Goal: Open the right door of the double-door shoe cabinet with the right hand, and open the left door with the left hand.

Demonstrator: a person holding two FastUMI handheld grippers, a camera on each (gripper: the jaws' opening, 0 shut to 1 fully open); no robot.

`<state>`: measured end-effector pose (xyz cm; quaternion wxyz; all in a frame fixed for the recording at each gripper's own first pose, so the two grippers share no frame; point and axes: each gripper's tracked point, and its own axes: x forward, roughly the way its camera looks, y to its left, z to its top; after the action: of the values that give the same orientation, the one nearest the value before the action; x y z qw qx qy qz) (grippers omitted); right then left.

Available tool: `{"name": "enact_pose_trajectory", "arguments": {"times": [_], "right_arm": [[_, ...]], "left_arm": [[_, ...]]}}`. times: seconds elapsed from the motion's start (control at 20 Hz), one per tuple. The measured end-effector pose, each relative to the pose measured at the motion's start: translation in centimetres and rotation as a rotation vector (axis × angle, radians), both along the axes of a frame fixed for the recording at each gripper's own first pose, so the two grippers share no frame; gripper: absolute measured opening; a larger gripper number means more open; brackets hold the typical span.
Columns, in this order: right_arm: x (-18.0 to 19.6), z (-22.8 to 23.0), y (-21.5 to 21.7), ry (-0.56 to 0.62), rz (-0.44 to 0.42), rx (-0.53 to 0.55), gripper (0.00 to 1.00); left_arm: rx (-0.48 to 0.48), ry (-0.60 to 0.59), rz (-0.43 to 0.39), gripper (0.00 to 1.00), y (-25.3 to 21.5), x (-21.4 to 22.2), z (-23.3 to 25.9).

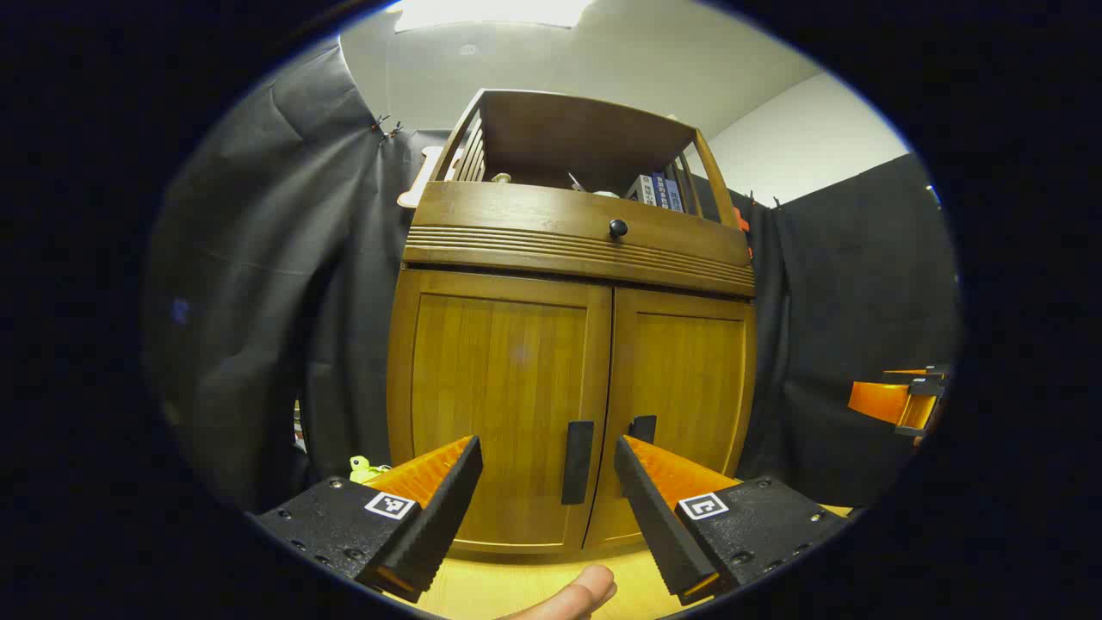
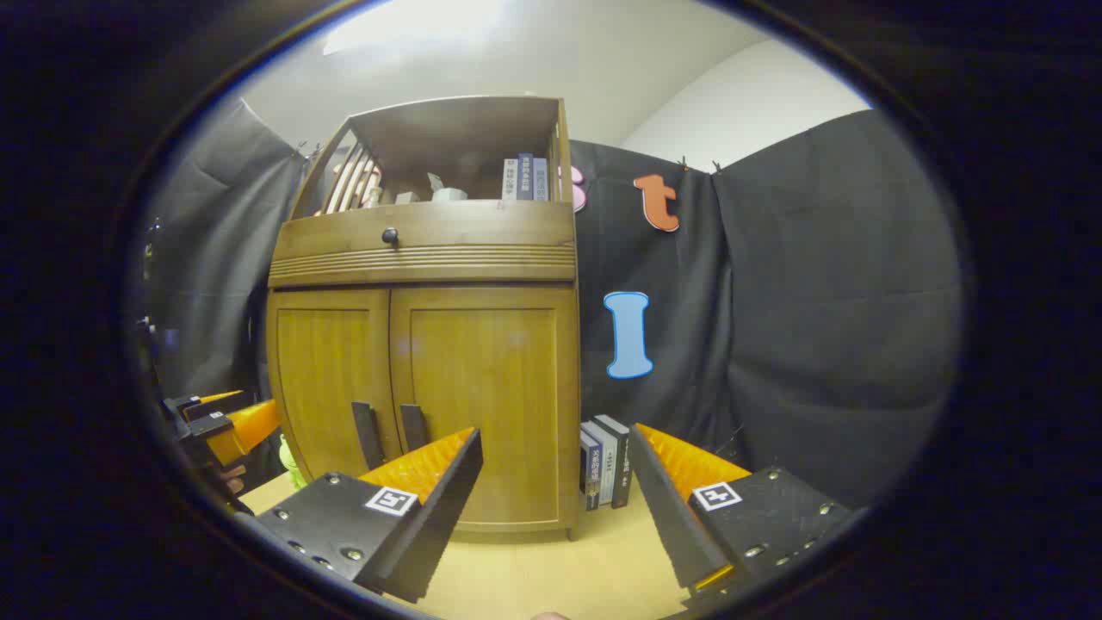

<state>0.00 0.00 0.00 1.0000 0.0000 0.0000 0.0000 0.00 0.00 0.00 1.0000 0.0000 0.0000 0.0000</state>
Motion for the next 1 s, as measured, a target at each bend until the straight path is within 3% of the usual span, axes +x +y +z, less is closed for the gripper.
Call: {"name": "enact_pose_trajectory", "arguments": {"times": [0.55, 0.6, 0.65, 1.0], "right_arm": [[0.9, -0.3, 1.0, 0.021, 0.028, -0.018, 1.0], [0.9, -0.5, 1.2, 0.025, 0.032, -0.019, 1.0], [1.1, -0.5, 1.6, 0.024, 0.039, -0.015, 1.0], [3.3, -1.1, 3.2, 0.024, 0.09, 0.012, 1.0]], "left_arm": [[0.004, -0.001, -0.018, 0.92, -0.2, -0.3, 0.0], [0.005, -0.001, -0.016, 0.95, -0.1, -0.2, 0.1], [0.007, 0.001, -0.015, 0.92, 0.0, -0.1, 0.0], [0.014, -0.009, -0.021, 0.92, -0.1, -0.3, 0.3]]}}
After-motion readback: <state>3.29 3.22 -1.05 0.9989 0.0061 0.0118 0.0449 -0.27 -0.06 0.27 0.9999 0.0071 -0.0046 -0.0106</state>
